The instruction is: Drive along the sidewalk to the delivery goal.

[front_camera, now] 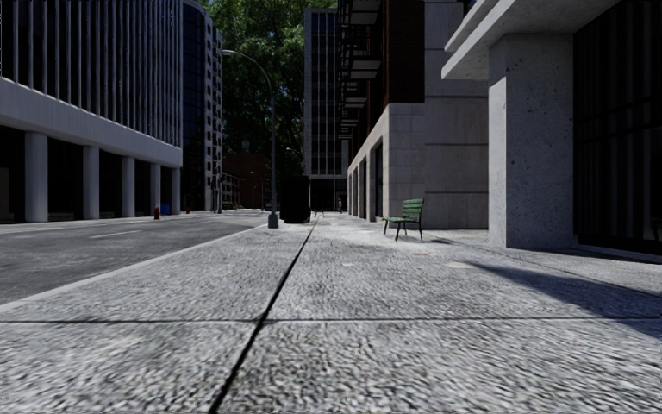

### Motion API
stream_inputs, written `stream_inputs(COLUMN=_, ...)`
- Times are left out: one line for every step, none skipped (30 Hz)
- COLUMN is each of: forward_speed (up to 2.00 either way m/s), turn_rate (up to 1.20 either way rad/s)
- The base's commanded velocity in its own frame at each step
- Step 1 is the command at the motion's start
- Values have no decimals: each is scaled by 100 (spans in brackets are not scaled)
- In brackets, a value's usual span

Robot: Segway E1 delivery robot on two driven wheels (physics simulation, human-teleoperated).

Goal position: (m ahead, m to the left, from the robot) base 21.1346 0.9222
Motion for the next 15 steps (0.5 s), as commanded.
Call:
stream_inputs(forward_speed=200, turn_rate=0)
stream_inputs(forward_speed=200, turn_rate=0)
stream_inputs(forward_speed=200, turn_rate=0)
stream_inputs(forward_speed=200, turn_rate=0)
stream_inputs(forward_speed=200, turn_rate=0)
stream_inputs(forward_speed=200, turn_rate=0)
stream_inputs(forward_speed=200, turn_rate=0)
stream_inputs(forward_speed=200, turn_rate=0)
stream_inputs(forward_speed=200, turn_rate=0)
stream_inputs(forward_speed=200, turn_rate=0)
stream_inputs(forward_speed=200, turn_rate=0)
stream_inputs(forward_speed=200, turn_rate=0)
stream_inputs(forward_speed=200, turn_rate=0)
stream_inputs(forward_speed=200, turn_rate=0)
stream_inputs(forward_speed=200, turn_rate=0)
